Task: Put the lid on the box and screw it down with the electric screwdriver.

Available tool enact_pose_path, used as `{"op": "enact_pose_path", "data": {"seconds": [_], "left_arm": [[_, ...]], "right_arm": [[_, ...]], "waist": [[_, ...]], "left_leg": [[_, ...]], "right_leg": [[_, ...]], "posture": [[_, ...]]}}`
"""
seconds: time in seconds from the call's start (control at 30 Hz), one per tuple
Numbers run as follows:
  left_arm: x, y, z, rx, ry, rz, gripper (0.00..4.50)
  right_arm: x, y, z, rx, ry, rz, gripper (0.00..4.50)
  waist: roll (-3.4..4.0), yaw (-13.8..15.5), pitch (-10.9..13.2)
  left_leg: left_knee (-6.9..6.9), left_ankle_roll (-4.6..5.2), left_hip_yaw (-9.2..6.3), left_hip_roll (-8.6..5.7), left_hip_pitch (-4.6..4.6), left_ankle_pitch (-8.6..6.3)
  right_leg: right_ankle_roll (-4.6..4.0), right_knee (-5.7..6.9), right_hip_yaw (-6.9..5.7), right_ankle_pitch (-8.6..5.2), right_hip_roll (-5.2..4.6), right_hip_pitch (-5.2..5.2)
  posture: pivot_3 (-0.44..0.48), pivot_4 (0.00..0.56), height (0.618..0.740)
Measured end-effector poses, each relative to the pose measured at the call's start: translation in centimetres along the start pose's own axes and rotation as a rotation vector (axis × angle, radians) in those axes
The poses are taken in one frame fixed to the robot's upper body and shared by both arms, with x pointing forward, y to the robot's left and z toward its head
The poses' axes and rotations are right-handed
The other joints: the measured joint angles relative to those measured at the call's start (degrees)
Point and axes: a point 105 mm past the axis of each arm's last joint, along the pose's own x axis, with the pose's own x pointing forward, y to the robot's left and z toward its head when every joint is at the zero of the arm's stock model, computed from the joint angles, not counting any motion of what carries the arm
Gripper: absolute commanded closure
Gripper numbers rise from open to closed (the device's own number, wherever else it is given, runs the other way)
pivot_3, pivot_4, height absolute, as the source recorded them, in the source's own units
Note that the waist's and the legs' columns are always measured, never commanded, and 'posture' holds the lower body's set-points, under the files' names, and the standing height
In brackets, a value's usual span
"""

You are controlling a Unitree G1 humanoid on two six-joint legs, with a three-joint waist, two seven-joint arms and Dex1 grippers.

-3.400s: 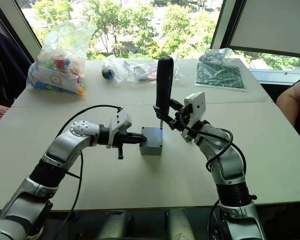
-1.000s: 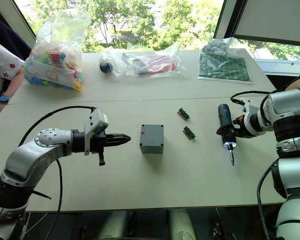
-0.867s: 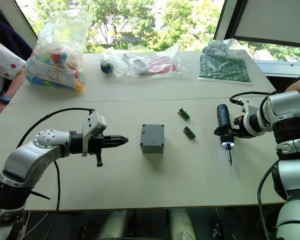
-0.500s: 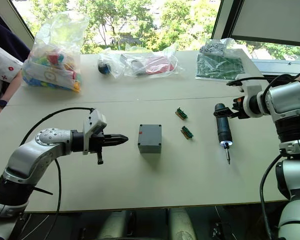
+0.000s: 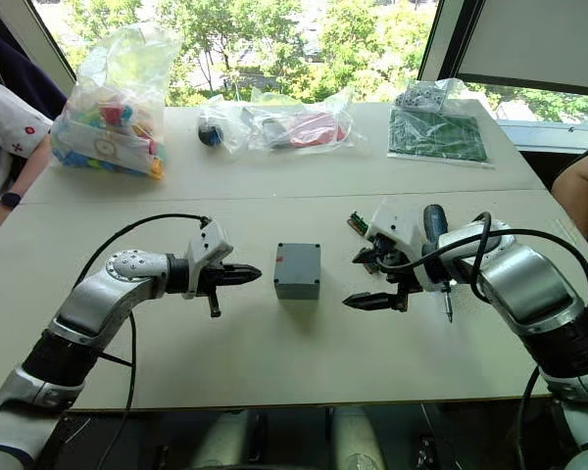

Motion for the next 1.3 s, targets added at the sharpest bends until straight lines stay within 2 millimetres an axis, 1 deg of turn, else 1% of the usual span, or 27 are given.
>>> {"op": "enact_pose_path", "data": {"seconds": [0.1,0.23,0.3,0.4,0.57,0.73,0.8,0.87,0.93,0.97,1.0,1.07,1.13,1.17,1.23,1.3], "left_arm": [[0.6,-0.3,0.2,0.012,0.0,-0.027,4.5],[1.1,0.7,1.3,0.043,-0.008,-0.024,4.5],[1.4,0.7,1.7,0.047,-0.018,-0.045,4.5],[1.9,0.9,1.8,0.062,-0.002,-0.063,4.5],[2.6,1.5,1.7,0.078,0.01,-0.059,4.5],[3.4,2.4,2.2,0.128,0.006,-0.045,4.5],[3.0,2.8,1.7,0.133,0.029,-0.032,4.5],[1.8,3.1,1.3,0.146,0.054,-0.017,4.5],[0.3,2.6,0.7,0.153,0.074,-0.025,4.5],[-0.3,2.0,0.2,0.137,0.078,-0.042,4.5],[-0.6,1.4,-0.2,0.12,0.082,-0.06,4.5],[-0.4,0.0,-0.7,0.079,0.072,-0.1,4.5],[0.0,-1.0,-0.6,0.066,0.058,-0.128,4.5],[0.0,-1.0,-0.5,0.063,0.054,-0.126,4.5],[0.8,-1.4,0.2,0.056,0.021,-0.118,4.5],[1.8,-1.9,0.8,0.051,-0.011,-0.123,4.5]], "right_arm": [[0.9,0.4,-0.5,0.002,0.017,0.013,0.07],[2.1,1.3,-0.1,0.003,-0.004,0.044,0.07],[3.3,2.1,0.1,0.011,-0.013,0.083,0.07],[4.3,2.7,0.4,0.05,-0.026,0.1,0.07],[4.5,3.2,0.9,0.08,-0.031,0.114,0.07],[4.3,5.0,2.5,0.071,-0.081,0.183,0.07],[3.3,4.2,2.4,0.069,-0.076,0.141,0.07],[2.1,3.0,1.9,0.05,-0.043,0.075,0.07],[0.7,1.2,1.0,0.012,0.008,-0.012,0.07],[0.1,0.0,0.5,0.001,0.032,-0.061,0.07],[-0.1,-0.8,0.4,-0.007,0.036,-0.089,0.07],[0.4,-2.2,0.6,-0.029,0.021,-0.12,0.07],[1.1,-2.9,0.5,-0.04,0.013,-0.127,0.07],[1.4,-3.1,0.5,-0.045,0.012,-0.127,0.07],[2.1,-3.0,0.6,-0.047,-0.003,-0.11,0.07],[2.8,-2.5,0.9,-0.065,-0.016,-0.072,0.07]], "waist": [[-0.03,-0.2,0.0],[-0.04,-0.1,0.0],[-0.05,0.0,0.0],[-0.06,0.0,0.0],[-0.07,0.4,0.0],[-0.07,1.1,0.0],[-0.08,1.1,0.0],[-0.08,1.0,0.0],[-0.08,0.8,0.0],[-0.08,0.8,0.0],[-0.08,0.8,0.0],[-0.1,0.8,0.0],[-0.15,1.0,0.1],[-0.15,1.1,0.1],[-0.15,1.3,0.1],[-0.18,1.2,0.1]], "left_leg": [[-0.06,0.0,-0.02,0.01,-0.01,0.0],[-0.05,0.0,-0.05,0.01,-0.01,0.0],[-0.04,0.0,-0.05,0.01,-0.01,0.0],[-0.02,0.0,-0.05,0.0,-0.03,0.0],[-0.02,0.0,-0.06,0.0,-0.02,0.0],[-0.02,0.0,-0.07,0.01,-0.02,0.0],[0.0,0.0,-0.06,0.01,-0.04,0.0],[-0.02,0.0,-0.05,0.01,-0.03,0.0],[-0.09,0.0,-0.01,0.03,0.01,0.0],[-0.12,0.0,-0.01,0.03,0.02,0.0],[-0.12,0.0,-0.01,0.05,0.02,0.0],[-0.09,0.0,-0.01,0.05,0.03,0.0],[-0.06,0.0,-0.04,0.05,0.02,0.0],[-0.04,0.0,-0.04,0.05,0.01,0.0],[-0.01,0.0,-0.04,0.03,-0.02,0.0],[0.01,0.0,-0.02,0.0,-0.05,0.0]], "right_leg": [[0.14,0.01,0.0,0.08,0.02,-0.04],[0.15,0.03,0.0,0.09,0.04,-0.04],[0.15,0.03,0.0,0.09,0.04,-0.03],[0.15,0.03,0.0,0.09,0.04,-0.03],[0.15,0.03,-0.01,0.09,0.04,-0.03],[0.15,0.03,-0.01,0.09,0.06,-0.03],[0.15,0.03,-0.01,0.09,0.04,-0.04],[0.15,0.03,0.0,0.09,0.04,-0.05],[0.13,0.02,0.0,0.08,0.04,-0.06],[0.13,0.01,0.0,0.08,0.03,-0.06],[0.13,0.02,0.0,0.08,0.04,-0.06],[0.12,0.03,0.0,0.08,0.05,-0.06],[0.12,0.06,0.0,0.08,0.07,-0.05],[0.13,0.06,-0.01,0.09,0.07,-0.05],[0.14,0.03,0.0,0.09,0.04,-0.01],[0.15,0.0,0.0,0.09,0.0,-0.01]], "posture": [[0.0,0.15,0.74],[0.0,0.15,0.74],[0.0,0.15,0.74],[0.0,0.15,0.74],[0.0,0.15,0.74],[0.0,0.15,0.74],[0.0,0.15,0.74],[0.0,0.15,0.74],[0.0,0.15,0.74],[0.0,0.15,0.74],[0.0,0.15,0.74],[0.0,0.15,0.74],[0.0,0.15,0.74],[0.0,0.15,0.74],[0.0,0.15,0.74],[0.0,0.15,0.74]]}}
